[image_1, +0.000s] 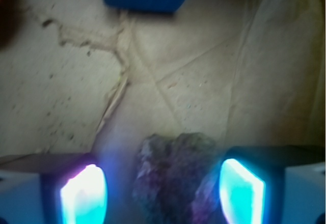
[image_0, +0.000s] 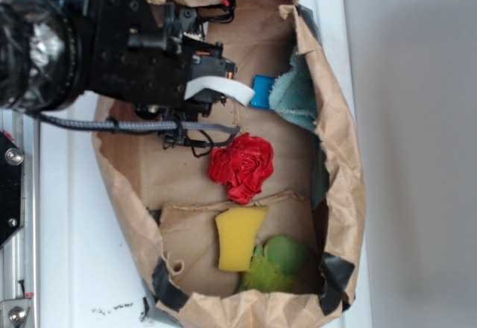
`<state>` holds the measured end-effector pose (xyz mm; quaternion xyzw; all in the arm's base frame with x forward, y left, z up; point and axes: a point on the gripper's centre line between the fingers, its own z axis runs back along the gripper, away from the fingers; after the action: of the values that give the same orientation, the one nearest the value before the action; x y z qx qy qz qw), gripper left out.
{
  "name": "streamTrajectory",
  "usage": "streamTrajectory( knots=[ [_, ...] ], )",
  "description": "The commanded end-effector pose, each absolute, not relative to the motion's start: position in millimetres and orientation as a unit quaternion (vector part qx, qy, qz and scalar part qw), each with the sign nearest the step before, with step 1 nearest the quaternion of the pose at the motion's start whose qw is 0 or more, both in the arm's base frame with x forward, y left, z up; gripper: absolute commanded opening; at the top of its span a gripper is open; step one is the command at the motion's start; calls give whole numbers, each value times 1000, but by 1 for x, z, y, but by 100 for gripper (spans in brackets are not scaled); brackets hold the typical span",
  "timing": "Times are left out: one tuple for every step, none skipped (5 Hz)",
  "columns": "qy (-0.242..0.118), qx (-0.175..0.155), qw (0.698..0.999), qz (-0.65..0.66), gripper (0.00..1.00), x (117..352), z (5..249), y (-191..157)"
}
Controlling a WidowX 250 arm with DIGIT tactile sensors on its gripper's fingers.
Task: Grab the rock.
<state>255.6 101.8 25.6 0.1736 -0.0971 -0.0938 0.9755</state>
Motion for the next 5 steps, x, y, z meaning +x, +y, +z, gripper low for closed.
streamTrajectory(
  knots=[
    [-104, 173, 976, -81, 0, 262, 35, 107],
    [-103, 168, 977, -75, 0, 264, 40, 109],
    [-100, 163, 979, -67, 0, 266, 51, 112],
    [-93, 140, 984, -51, 0, 268, 76, 119],
    [-91, 118, 988, -32, 0, 273, 101, 120]
  ],
)
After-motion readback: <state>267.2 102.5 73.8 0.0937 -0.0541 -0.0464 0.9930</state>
